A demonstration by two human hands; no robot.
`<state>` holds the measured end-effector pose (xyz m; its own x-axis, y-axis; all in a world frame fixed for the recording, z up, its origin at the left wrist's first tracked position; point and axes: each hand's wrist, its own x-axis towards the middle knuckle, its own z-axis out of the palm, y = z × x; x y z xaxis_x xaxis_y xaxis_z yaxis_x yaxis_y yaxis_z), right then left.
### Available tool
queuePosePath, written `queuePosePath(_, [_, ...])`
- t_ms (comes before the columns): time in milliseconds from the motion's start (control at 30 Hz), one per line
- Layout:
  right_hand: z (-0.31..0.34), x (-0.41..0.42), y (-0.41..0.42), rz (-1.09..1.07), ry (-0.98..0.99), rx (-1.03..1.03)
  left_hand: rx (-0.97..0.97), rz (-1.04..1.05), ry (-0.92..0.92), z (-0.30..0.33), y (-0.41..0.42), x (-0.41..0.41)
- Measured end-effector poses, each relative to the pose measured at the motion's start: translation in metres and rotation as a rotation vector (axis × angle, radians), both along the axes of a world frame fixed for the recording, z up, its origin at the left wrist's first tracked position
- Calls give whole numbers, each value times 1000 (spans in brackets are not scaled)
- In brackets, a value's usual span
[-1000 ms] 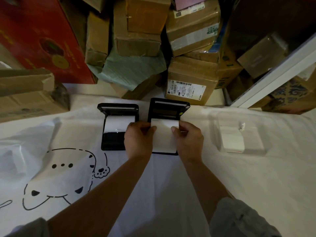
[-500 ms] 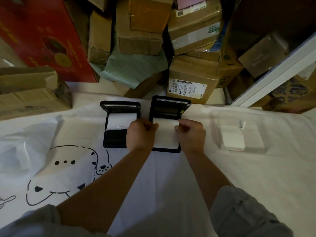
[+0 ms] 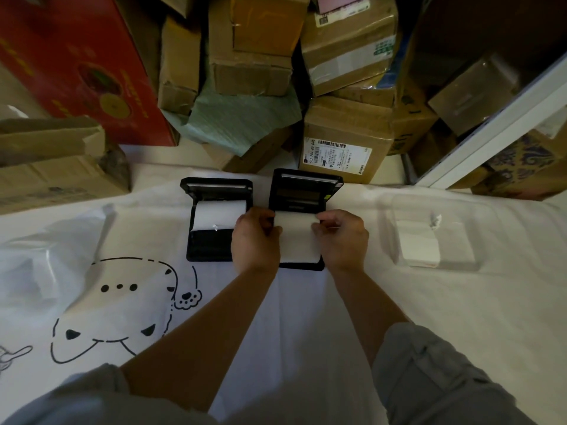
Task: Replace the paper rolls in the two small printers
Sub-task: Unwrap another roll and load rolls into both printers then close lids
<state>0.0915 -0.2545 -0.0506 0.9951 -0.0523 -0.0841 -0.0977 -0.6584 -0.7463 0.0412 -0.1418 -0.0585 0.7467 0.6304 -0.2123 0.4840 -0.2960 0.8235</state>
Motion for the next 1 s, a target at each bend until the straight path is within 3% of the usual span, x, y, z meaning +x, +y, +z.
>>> queuePosePath(233, [1,-13,-8,46,13,-7,139,-156,8,0,-5,-16])
queuePosePath(433, [14,-29,5,50,-205,-9,522,-150,-156,18,24,-32])
queuePosePath(567, [24,-37,40,268,-198,28,639,-240,25,19,64,-35])
queuePosePath(633, [24,-37,59,311,-36,60,610,-251,76,16,75,-40])
queuePosePath(733, [24,-39,83,311,192,152,432,-95,20,15,85,-49])
queuePosePath(900, [27,-41,99,147,377,383,145,1,-31,21,96,-54])
queuePosePath(1000, [28,-40,101,48,423,477,79,11,-46,22,103,-55])
